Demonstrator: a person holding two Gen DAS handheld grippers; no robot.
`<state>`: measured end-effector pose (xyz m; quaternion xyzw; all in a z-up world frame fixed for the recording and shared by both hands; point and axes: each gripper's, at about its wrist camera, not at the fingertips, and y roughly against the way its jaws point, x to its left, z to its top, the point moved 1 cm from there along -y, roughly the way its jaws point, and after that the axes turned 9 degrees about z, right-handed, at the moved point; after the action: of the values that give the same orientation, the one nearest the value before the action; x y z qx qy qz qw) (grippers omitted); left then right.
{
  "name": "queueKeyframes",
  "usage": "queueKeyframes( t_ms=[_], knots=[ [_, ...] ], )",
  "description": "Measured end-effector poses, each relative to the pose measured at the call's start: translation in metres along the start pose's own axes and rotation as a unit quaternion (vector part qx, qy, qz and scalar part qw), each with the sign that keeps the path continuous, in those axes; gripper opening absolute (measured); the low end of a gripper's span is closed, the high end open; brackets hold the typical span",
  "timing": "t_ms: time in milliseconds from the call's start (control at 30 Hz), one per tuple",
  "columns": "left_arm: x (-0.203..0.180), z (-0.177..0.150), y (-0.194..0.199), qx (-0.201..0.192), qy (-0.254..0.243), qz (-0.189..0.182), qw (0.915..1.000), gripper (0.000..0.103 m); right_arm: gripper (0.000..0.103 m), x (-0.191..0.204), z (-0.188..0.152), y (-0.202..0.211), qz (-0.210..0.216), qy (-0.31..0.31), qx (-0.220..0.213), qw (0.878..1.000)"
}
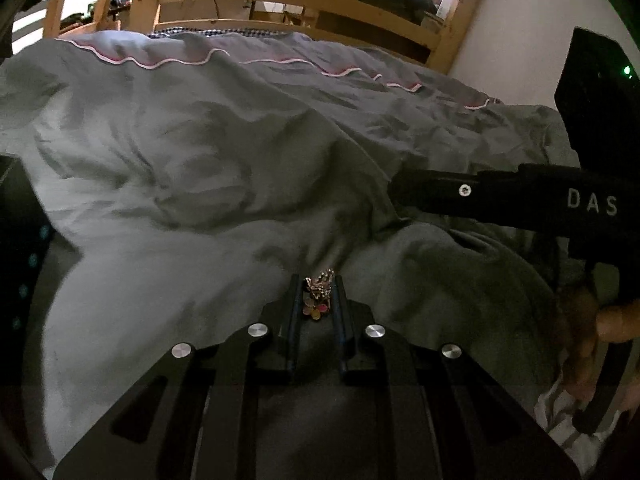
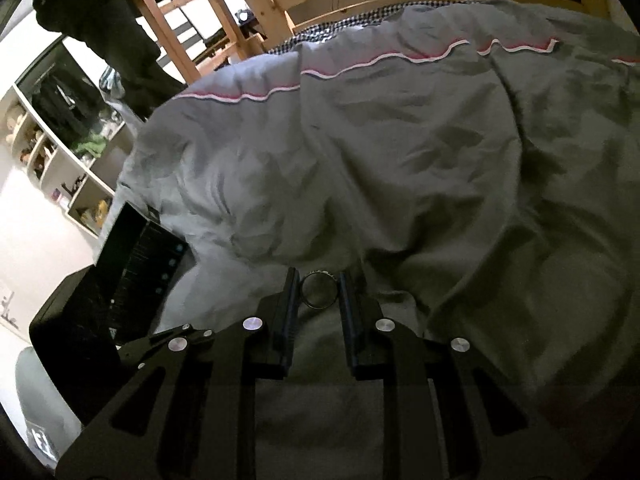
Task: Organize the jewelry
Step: 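Carry the pink charm to the black box with the left tool while the right tool carries the ring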
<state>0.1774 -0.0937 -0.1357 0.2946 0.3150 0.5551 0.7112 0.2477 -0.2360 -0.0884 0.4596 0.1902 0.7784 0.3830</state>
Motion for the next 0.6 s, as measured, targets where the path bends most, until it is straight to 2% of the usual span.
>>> queueKeyframes(
  t_ms=[200, 433, 600],
  knots=[
    [0.015, -0.004, 0.011, 0.005, 0.024, 0.006, 0.9997, 0.014, 0.02, 0.002, -0.006, 0.012, 0.008, -0.003, -0.011, 1.0],
    [0.023, -0.006, 0.038, -0.015, 0.039, 0.012, 0.999, 0.014, 0.02, 0.011, -0.006, 0.019, 0.025, 0.006, -0.023, 0.999],
    [0.026, -0.003, 0.053, -0.024, 0.045, 0.021, 0.9985, 0.014, 0.02, 0.025, -0.005, 0.022, 0.016, 0.031, -0.03, 0.999]
  ],
)
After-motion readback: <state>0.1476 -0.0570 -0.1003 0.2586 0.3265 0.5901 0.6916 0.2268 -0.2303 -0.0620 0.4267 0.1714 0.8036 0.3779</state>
